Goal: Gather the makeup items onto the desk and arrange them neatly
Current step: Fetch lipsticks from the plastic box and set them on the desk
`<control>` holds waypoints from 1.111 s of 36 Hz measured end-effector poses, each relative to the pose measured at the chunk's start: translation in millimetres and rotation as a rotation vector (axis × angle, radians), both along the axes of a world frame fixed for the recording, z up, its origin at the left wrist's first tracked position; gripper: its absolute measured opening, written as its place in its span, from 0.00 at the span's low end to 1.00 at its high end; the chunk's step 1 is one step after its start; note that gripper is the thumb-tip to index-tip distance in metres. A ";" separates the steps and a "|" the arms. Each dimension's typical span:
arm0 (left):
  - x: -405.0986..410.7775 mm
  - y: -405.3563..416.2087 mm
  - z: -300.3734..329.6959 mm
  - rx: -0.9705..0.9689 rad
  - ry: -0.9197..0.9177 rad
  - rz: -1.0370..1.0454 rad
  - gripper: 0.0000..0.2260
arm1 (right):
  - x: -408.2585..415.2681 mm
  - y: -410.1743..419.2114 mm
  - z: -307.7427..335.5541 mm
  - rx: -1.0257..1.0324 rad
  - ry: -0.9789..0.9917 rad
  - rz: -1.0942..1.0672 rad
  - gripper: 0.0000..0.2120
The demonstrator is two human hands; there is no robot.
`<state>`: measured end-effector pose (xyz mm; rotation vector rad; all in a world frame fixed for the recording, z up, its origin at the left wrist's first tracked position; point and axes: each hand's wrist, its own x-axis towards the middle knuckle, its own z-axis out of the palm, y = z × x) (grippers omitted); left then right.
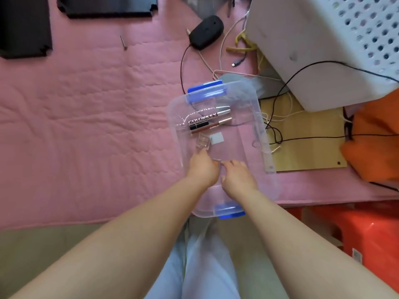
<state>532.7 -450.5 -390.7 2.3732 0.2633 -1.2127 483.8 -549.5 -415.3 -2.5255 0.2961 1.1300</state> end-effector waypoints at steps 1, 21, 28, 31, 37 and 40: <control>0.2 -3.9 -5.5 0.025 0.044 0.070 0.18 | 1.7 -1.0 -6.5 -0.005 0.006 0.005 0.19; -3.6 -19.4 -67.6 0.088 0.041 0.229 0.15 | 32.3 -9.3 -61.8 -0.105 -0.083 0.135 0.12; -5.0 -26.1 -77.2 0.125 0.022 0.087 0.17 | 37.7 -18.7 -57.6 -0.043 -0.054 0.030 0.13; -3.0 -26.8 -75.7 0.078 -0.021 0.263 0.15 | 41.0 -19.2 -56.4 0.001 -0.063 -0.123 0.14; 15.6 -28.8 -65.7 0.028 -0.272 0.522 0.14 | 49.8 -18.7 -55.7 0.083 -0.115 -0.165 0.16; 25.3 -29.3 -67.4 0.056 -0.304 0.477 0.13 | 59.3 -16.2 -55.1 0.069 -0.179 -0.129 0.13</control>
